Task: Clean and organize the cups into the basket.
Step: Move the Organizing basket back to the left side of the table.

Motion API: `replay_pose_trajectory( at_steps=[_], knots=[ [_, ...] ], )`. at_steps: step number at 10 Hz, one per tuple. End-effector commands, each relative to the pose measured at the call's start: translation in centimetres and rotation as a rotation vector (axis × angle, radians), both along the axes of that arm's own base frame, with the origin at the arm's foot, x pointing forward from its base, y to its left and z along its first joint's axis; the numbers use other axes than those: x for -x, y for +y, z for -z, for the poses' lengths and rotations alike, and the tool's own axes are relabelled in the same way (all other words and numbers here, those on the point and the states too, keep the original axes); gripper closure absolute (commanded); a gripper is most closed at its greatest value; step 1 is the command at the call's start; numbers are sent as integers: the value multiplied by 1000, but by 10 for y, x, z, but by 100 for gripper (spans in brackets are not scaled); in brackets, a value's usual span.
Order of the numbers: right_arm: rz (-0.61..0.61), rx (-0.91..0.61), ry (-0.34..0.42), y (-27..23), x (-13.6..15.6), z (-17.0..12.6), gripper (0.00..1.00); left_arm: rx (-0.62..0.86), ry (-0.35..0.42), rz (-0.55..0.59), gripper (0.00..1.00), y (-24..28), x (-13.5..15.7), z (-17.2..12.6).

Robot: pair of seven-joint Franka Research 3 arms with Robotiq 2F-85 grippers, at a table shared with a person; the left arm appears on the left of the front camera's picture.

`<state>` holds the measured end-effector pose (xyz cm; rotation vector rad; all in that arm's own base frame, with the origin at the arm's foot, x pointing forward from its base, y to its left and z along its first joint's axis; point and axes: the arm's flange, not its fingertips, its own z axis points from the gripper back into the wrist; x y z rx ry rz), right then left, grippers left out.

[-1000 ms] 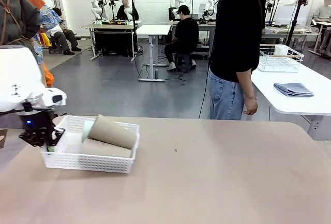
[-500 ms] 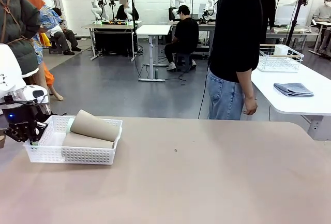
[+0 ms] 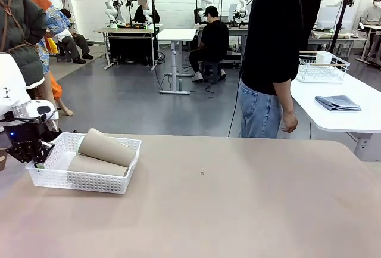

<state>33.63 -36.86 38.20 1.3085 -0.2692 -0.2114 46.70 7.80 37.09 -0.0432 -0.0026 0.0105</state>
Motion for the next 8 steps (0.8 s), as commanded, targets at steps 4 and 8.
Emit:
replay_pose_trajectory(
  at_steps=[4, 8],
  knots=[
    [8, 15, 5, 7, 2, -1, 0, 3, 5, -17, 96, 1, 0, -2],
    [8, 15, 5, 7, 2, -1, 0, -11, 21, 27, 96, 3, 3, 6]
  ],
)
